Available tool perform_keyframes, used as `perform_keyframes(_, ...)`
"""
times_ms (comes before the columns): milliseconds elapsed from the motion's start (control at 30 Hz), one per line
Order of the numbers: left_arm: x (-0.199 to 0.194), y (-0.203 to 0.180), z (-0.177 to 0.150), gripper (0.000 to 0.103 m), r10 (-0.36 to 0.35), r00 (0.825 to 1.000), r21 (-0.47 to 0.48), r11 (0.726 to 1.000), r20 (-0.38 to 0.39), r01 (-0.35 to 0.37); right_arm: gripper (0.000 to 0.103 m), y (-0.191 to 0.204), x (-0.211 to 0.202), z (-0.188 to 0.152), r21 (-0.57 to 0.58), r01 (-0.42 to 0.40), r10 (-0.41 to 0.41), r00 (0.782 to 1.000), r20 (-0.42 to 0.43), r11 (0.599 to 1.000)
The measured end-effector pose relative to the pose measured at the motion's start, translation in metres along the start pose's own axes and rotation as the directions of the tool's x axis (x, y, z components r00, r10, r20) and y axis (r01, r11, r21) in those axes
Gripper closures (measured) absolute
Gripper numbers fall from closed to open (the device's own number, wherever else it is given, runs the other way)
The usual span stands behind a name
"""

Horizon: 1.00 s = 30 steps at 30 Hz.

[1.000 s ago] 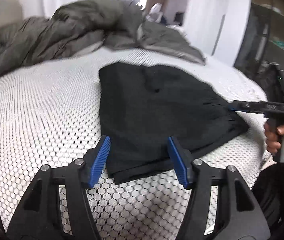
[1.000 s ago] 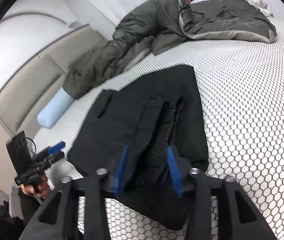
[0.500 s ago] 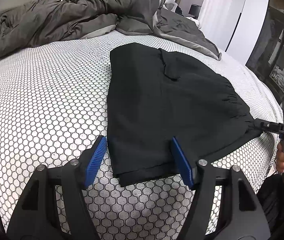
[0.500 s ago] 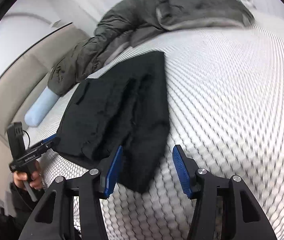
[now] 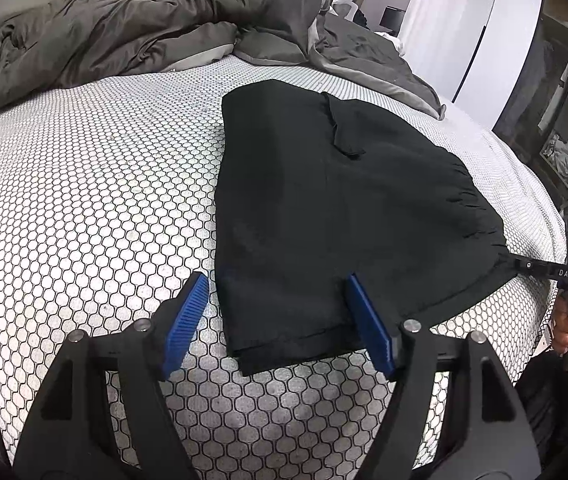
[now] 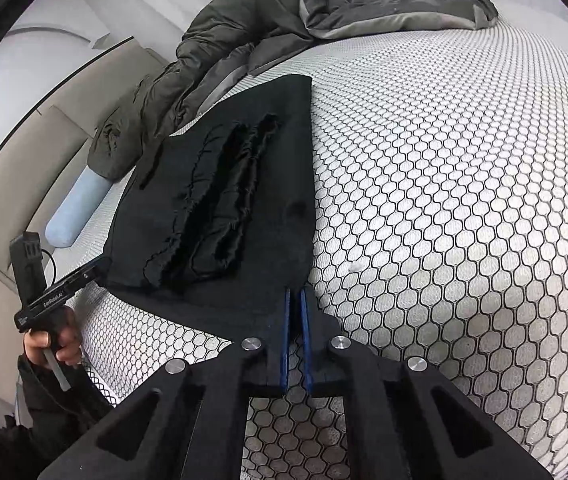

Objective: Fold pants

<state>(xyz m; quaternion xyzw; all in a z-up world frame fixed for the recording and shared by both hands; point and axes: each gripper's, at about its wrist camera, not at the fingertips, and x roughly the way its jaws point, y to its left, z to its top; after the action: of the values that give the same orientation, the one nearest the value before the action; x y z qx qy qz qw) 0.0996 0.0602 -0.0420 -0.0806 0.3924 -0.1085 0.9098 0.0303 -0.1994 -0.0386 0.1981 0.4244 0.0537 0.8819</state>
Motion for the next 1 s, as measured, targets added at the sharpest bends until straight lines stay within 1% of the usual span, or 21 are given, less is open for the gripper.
perform_keyframes(33, 0.0, 0.0, 0.0, 0.034, -0.001, 1.0, -0.001, 1.0, 0.001, 0.001, 0.099, -0.001, -0.002, -0.001, 0.003, -0.004, 0.004, 1.0, 0.003, 1.0)
perform_keyframes(100, -0.002, 0.001, 0.0, 0.034, -0.003, 1.0, -0.005, 1.0, 0.004, 0.003, 0.096, -0.002, -0.009, -0.002, -0.001, -0.025, 0.025, 0.999, 0.027, 1.0)
perform_keyframes(133, -0.003, 0.001, 0.0, 0.034, -0.002, 1.0, -0.008, 1.0, 0.008, 0.002, 0.09, -0.002, -0.014, -0.001, 0.001, -0.04, 0.04, 0.998, 0.043, 0.999)
perform_keyframes(200, -0.008, 0.0, -0.001, 0.034, 0.004, 1.0, -0.006, 1.0, 0.024, -0.004, 0.07, -0.004, -0.023, -0.001, 0.006, -0.042, 0.042, 0.995, 0.091, 0.999)
perform_keyframes(233, -0.01, -0.001, -0.001, 0.034, 0.013, 0.999, 0.0, 1.0, 0.036, -0.013, 0.051, -0.005, -0.028, -0.001, 0.008, -0.043, 0.041, 0.992, 0.117, 0.999)
perform_keyframes(267, -0.015, -0.002, -0.002, 0.034, 0.022, 0.998, 0.002, 1.0, 0.054, -0.022, 0.039, -0.004, -0.033, -0.002, 0.006, -0.042, 0.041, 0.989, 0.141, 0.999)
perform_keyframes(300, -0.019, -0.002, -0.003, 0.031, 0.031, 0.997, -0.001, 1.0, 0.073, -0.031, 0.035, -0.002, -0.038, -0.003, 0.001, -0.031, 0.031, 0.986, 0.167, 1.0)
perform_keyframes(333, -0.024, -0.004, -0.005, 0.024, 0.043, 0.995, -0.002, 0.999, 0.089, -0.043, 0.024, -0.001, -0.041, -0.004, -0.004, -0.014, 0.014, 0.982, 0.188, 1.0)
perform_keyframes(367, -0.029, -0.006, -0.007, 0.02, 0.062, 0.992, 0.0, 0.998, 0.114, -0.062, 0.013, 0.002, -0.045, -0.006, -0.013, 0.017, -0.014, 0.977, 0.214, 1.0)
perform_keyframes(400, -0.036, -0.009, -0.01, 0.018, 0.069, 0.987, 0.009, 0.997, 0.145, -0.071, 0.01, 0.006, -0.048, -0.007, -0.022, 0.038, -0.032, 0.971, 0.237, 0.999)
perform_keyframes(467, -0.047, -0.015, -0.015, 0.013, 0.06, 0.979, 0.028, 0.997, 0.197, -0.066, 0.006, 0.015, -0.054, -0.01, -0.049, 0.071, -0.054, 0.957, 0.286, 0.996)
perform_keyframes(500, -0.053, -0.018, -0.016, 0.004, 0.057, 0.973, 0.035, 0.997, 0.224, -0.067, 0.003, 0.021, -0.057, -0.011, -0.071, 0.08, -0.054, 0.949, 0.311, 0.994)
perform_keyframes(533, -0.058, -0.021, -0.017, 0.001, 0.067, 0.964, 0.038, 0.996, 0.257, -0.079, 0.0, 0.025, -0.059, -0.013, -0.087, 0.086, -0.053, 0.943, 0.329, 0.993)
perform_keyframes(567, -0.063, -0.024, -0.018, 0.001, 0.071, 0.955, 0.043, 0.995, 0.288, -0.087, 0.0, 0.032, -0.061, -0.014, -0.116, 0.097, -0.05, 0.934, 0.352, 0.989)
perform_keyframes(600, -0.066, -0.026, -0.019, 0.001, 0.072, 0.95, 0.05, 0.995, 0.303, -0.091, 0.0, 0.039, -0.062, -0.015, -0.139, 0.104, -0.046, 0.928, 0.369, 0.985)
perform_keyframes(700, -0.068, -0.031, -0.018, 0.001, 0.077, 0.947, 0.057, 0.993, 0.311, -0.099, 0.0, 0.053, -0.064, -0.02, -0.211, 0.127, -0.031, 0.912, 0.408, 0.969)
perform_keyframes(733, -0.068, -0.031, -0.018, 0.001, 0.076, 0.947, 0.055, 0.994, 0.313, -0.098, 0.0, 0.057, -0.065, -0.022, -0.228, 0.131, -0.026, 0.91, 0.413, 0.965)
perform_keyframes(900, -0.072, -0.033, -0.017, 0.001, 0.084, 0.94, 0.042, 0.994, 0.33, -0.103, 0.0, 0.074, -0.06, -0.022, -0.277, 0.104, 0.02, 0.911, 0.411, 0.955)
perform_keyframes(1000, -0.07, -0.033, -0.017, 0.001, 0.094, 0.941, 0.044, 0.992, 0.326, -0.114, 0.0, 0.081, -0.061, -0.025, -0.296, 0.11, 0.025, 0.909, 0.415, 0.949)
